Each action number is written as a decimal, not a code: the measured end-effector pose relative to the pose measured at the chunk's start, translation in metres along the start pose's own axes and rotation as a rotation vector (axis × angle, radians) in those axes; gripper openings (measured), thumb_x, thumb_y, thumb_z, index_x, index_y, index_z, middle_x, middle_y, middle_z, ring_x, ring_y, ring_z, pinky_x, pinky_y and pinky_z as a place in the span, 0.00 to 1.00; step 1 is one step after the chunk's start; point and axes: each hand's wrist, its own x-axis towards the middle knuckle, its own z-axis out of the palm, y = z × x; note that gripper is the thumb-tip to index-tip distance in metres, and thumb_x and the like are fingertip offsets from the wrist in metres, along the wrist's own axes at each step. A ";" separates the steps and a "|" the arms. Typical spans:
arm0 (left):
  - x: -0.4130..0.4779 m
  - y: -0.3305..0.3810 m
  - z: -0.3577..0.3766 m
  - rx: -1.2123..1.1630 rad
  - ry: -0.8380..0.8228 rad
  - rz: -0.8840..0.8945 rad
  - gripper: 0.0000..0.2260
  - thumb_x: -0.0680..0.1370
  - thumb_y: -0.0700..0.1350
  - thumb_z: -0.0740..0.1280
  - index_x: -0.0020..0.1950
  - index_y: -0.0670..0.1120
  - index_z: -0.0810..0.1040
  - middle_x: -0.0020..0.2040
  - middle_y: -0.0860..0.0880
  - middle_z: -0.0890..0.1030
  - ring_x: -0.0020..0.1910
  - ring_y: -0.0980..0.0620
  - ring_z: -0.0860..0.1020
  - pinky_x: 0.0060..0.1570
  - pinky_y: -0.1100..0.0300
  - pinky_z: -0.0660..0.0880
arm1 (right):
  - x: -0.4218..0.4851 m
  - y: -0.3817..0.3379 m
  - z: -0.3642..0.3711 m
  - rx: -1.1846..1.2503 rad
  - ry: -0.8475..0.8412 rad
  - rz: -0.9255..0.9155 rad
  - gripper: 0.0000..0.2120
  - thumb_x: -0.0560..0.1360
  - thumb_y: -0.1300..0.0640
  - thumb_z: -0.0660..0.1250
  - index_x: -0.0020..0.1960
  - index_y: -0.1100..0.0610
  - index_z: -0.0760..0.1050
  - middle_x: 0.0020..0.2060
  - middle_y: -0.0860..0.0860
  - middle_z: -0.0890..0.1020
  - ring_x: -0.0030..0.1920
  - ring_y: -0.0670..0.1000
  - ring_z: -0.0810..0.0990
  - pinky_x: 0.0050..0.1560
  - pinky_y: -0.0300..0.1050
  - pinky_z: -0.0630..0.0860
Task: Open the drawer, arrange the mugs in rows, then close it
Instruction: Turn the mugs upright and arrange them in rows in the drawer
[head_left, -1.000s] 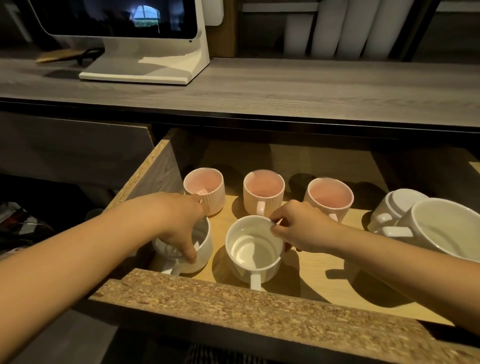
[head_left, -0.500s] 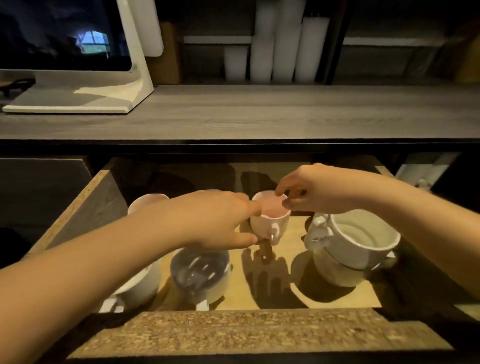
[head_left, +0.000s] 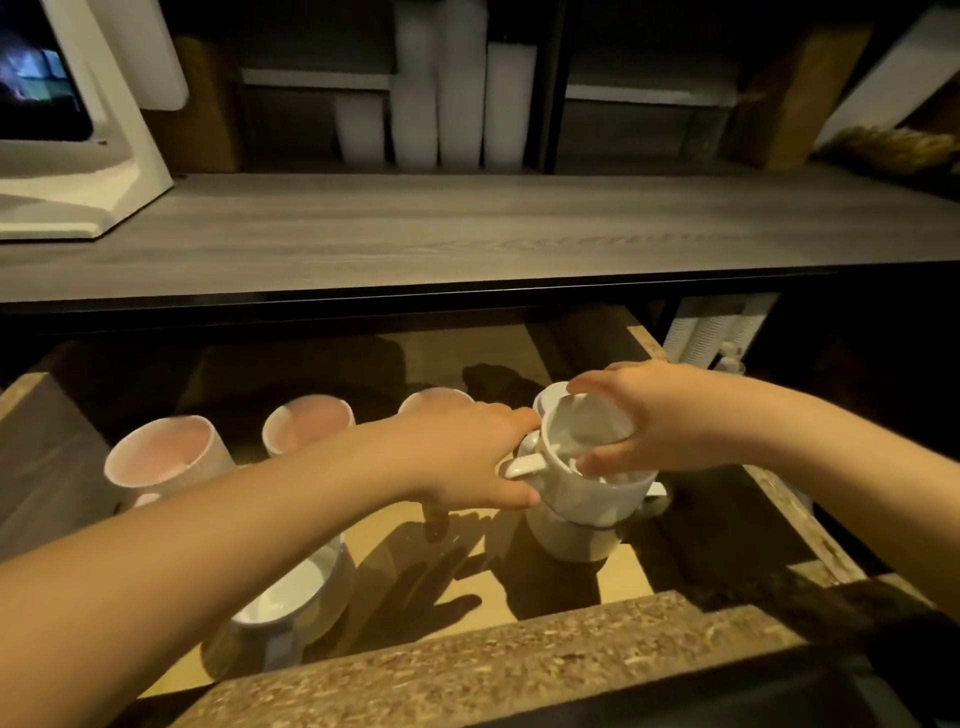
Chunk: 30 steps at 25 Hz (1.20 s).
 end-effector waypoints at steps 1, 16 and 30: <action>-0.001 -0.002 0.004 -0.051 0.003 -0.002 0.24 0.76 0.58 0.62 0.69 0.50 0.64 0.60 0.49 0.76 0.54 0.51 0.76 0.53 0.58 0.74 | -0.002 0.000 0.001 -0.010 -0.004 0.016 0.36 0.69 0.39 0.67 0.73 0.48 0.58 0.67 0.49 0.71 0.62 0.51 0.72 0.57 0.43 0.72; -0.015 -0.009 0.032 -0.392 -0.001 -0.002 0.35 0.74 0.57 0.66 0.75 0.56 0.49 0.74 0.54 0.64 0.68 0.54 0.68 0.62 0.61 0.68 | 0.007 -0.004 0.008 -0.101 -0.062 -0.058 0.44 0.65 0.43 0.73 0.74 0.46 0.53 0.67 0.50 0.68 0.61 0.53 0.71 0.58 0.45 0.75; -0.016 -0.009 0.029 -0.381 -0.050 -0.028 0.35 0.75 0.56 0.65 0.76 0.56 0.48 0.75 0.53 0.61 0.70 0.53 0.66 0.63 0.61 0.65 | 0.014 -0.010 0.011 -0.032 0.028 0.127 0.39 0.65 0.34 0.68 0.69 0.52 0.65 0.61 0.53 0.77 0.57 0.54 0.77 0.49 0.42 0.76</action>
